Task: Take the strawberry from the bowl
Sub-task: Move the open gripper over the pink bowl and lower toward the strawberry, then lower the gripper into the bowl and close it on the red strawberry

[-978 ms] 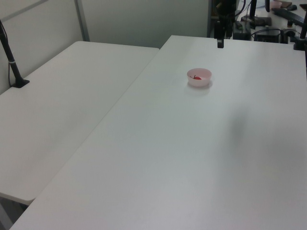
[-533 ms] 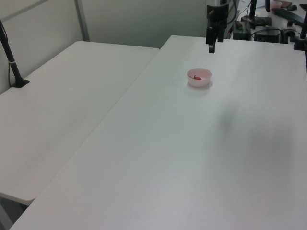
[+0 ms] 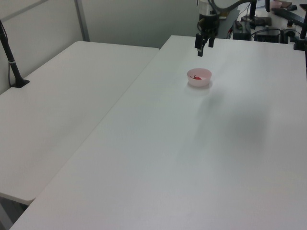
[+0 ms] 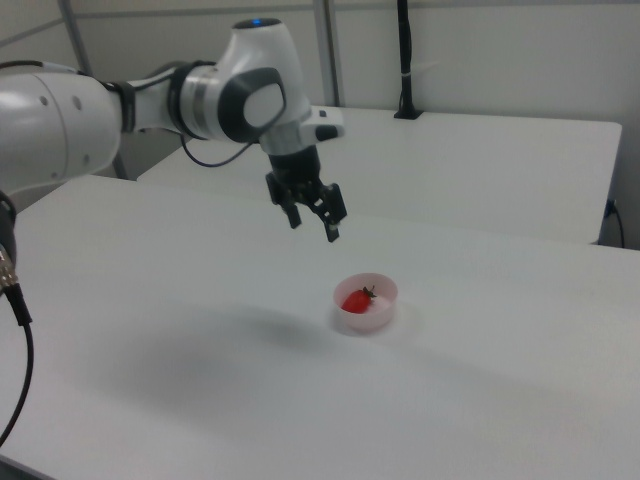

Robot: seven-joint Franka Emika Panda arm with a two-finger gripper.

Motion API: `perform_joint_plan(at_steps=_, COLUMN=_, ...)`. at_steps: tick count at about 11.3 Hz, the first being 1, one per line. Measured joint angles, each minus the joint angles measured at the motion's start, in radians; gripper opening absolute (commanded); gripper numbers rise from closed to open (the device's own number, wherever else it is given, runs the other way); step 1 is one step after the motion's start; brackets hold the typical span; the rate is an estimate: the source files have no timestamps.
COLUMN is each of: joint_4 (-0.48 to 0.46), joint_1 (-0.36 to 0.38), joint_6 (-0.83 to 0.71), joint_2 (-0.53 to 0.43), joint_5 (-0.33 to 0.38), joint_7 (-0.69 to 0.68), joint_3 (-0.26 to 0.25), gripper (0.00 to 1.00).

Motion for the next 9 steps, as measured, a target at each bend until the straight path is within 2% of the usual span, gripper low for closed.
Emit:
perform_joint_plan(at_steps=2, joint_4=0.002, joint_1=-0.025, joint_6=0.085, joint_2=0.062, joint_5=0.004, joint_7=0.0, joint_3=0.0, gripper=0.75)
perform_joint_plan(at_steps=5, joint_4=0.003, joint_1=-0.043, joint_6=0.203, joint_2=0.152, joint_5=0.004, joint_7=0.0, joint_3=0.0, gripper=0.75)
perform_joint_plan(at_steps=6, joint_4=0.004, joint_1=-0.053, joint_6=0.214, joint_2=0.17, joint_5=0.004, joint_7=0.0, joint_3=0.0, gripper=0.68)
perform_joint_plan(at_steps=9, joint_4=0.005, joint_1=-0.07, joint_6=0.217, joint_2=0.198, joint_5=0.004, joint_7=-0.001, joint_3=-0.001, gripper=0.62)
